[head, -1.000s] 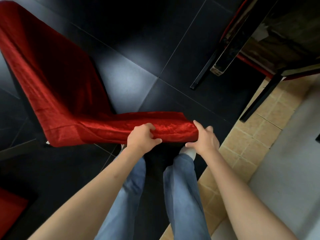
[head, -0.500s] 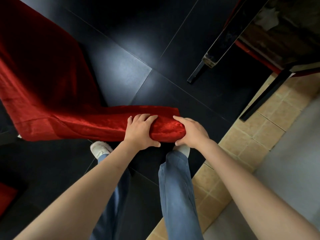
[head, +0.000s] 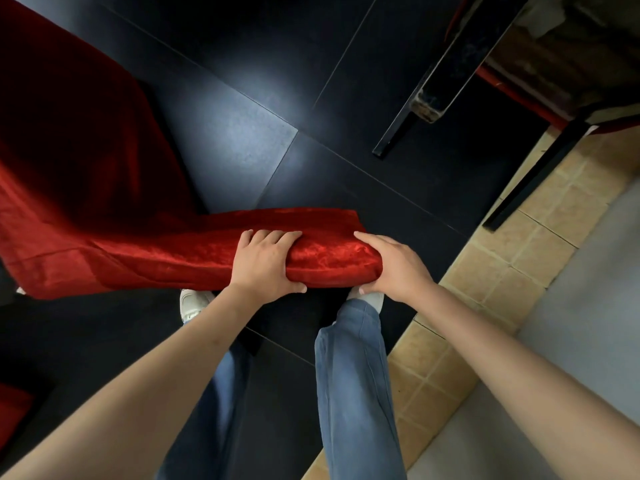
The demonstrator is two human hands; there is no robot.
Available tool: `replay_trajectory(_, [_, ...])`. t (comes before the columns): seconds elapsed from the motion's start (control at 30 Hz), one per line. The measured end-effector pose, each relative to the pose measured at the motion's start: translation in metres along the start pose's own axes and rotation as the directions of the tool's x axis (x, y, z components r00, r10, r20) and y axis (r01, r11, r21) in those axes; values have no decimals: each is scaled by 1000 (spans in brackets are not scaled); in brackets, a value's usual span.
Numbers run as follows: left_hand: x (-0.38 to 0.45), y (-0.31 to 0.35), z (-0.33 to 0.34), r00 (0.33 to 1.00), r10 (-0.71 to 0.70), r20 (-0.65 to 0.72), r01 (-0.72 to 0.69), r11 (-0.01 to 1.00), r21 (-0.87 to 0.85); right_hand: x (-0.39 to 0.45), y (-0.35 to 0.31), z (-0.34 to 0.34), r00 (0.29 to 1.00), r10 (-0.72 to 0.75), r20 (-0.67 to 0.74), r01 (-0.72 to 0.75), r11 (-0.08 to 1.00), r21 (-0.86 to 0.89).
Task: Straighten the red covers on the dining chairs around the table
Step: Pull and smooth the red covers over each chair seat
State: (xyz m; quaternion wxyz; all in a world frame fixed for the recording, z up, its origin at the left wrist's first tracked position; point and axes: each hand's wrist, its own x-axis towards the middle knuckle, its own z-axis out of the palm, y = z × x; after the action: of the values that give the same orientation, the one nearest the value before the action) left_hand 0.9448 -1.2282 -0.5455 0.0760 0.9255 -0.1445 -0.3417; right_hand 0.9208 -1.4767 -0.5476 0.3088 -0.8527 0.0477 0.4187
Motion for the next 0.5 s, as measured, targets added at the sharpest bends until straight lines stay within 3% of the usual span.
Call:
replay_trajectory(0.2, [2, -1, 0, 998, -8, -62, 8, 1000, 6, -3, 4, 9, 988, -16, -154, 39, 988, 147])
replay_trajectory(0.5, [-1, 0, 0, 991, 37, -130, -39, 999, -16, -3, 16, 12, 983, -53, -173, 99, 958, 268])
